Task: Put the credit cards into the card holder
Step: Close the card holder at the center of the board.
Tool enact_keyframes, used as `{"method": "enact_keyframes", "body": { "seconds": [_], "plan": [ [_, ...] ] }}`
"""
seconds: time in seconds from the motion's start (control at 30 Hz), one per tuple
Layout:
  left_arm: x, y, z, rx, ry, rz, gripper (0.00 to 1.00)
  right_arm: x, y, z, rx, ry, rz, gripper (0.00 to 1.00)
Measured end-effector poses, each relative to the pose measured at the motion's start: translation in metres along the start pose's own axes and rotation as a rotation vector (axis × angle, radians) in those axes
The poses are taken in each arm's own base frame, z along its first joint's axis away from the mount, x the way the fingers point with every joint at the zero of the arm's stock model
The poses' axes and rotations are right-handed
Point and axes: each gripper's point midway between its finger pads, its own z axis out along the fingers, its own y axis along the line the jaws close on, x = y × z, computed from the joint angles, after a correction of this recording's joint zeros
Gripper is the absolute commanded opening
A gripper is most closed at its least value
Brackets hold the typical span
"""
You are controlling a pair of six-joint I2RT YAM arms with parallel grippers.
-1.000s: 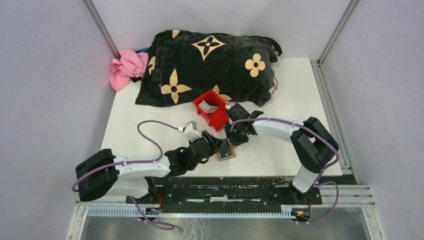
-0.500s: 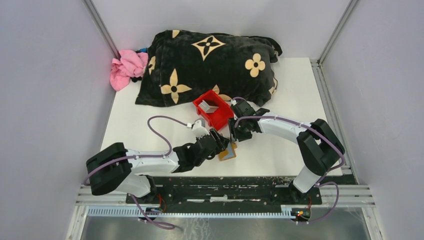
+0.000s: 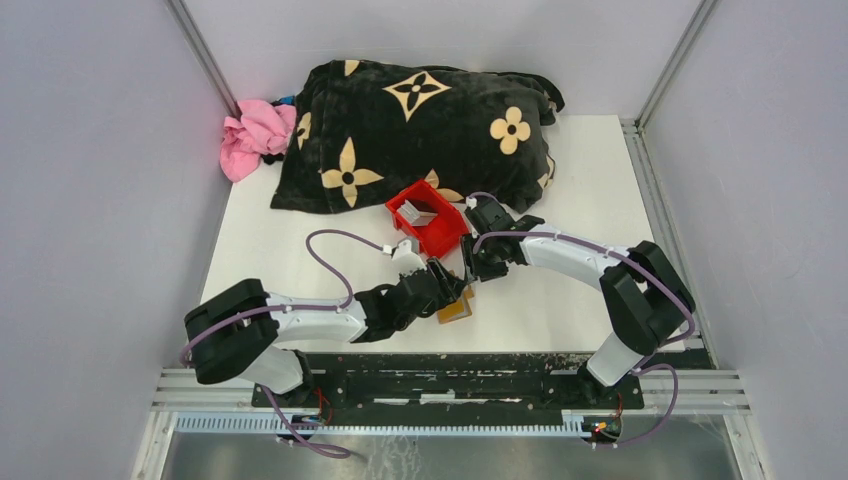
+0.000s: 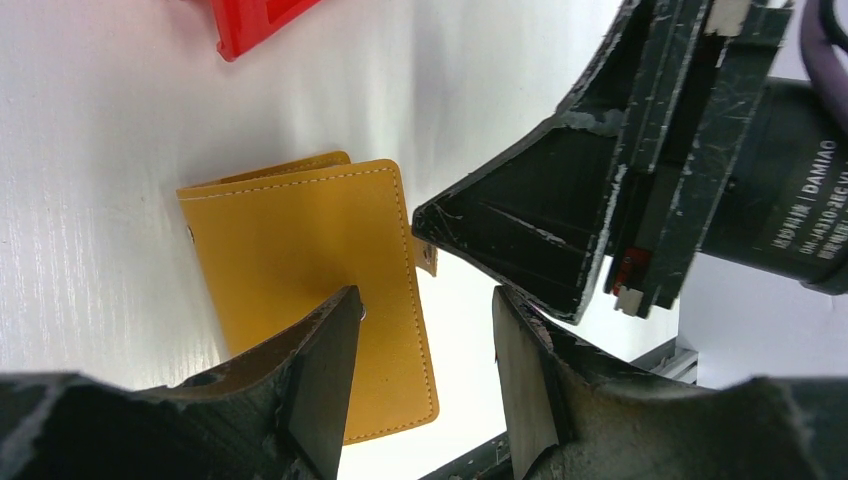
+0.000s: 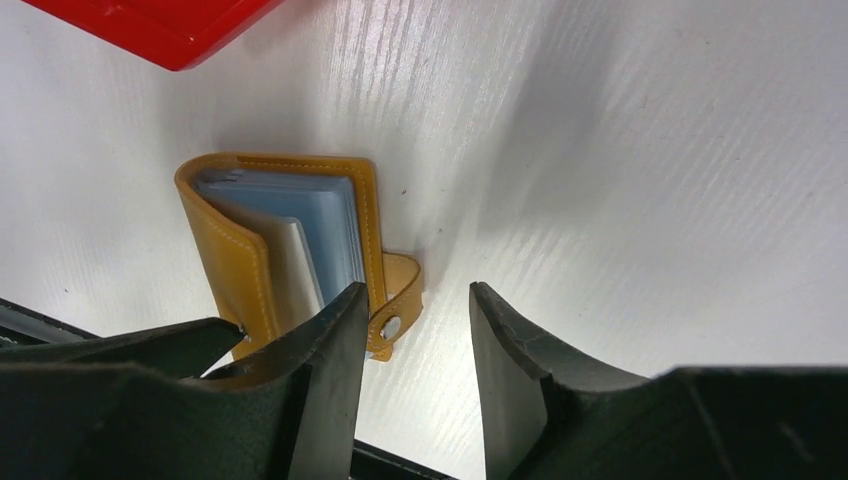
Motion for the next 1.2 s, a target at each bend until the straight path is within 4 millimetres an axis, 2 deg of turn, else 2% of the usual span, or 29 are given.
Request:
{"method": "enact_keyframes", "body": {
  "seconds": [0.33,0.6,0.7,0.83,1.03,1.2],
  "plan": [
    [0.003,0.000,0.003,0.004,0.005,-0.002,0.58,0.001,-0.003,-0.005,0.014,-0.001,-0.001,0.41],
    [0.014,0.016,0.009,-0.017,0.024,0.010,0.57,0.002,-0.005,-0.008,0.023,0.000,-0.001,0.49],
    [0.019,0.024,0.013,-0.032,0.036,0.017,0.56,0.002,-0.006,-0.012,0.031,-0.006,0.000,0.49],
    [0.019,0.024,0.014,-0.024,0.031,0.008,0.56,-0.002,-0.004,-0.024,0.020,-0.038,0.002,0.48],
    [0.018,0.026,0.014,-0.014,0.022,-0.022,0.56,0.005,0.002,-0.039,-0.032,-0.067,0.034,0.39],
    [0.017,0.026,0.015,-0.013,0.018,-0.041,0.56,0.020,0.013,-0.043,-0.066,-0.059,0.037,0.21]
  ]
}}
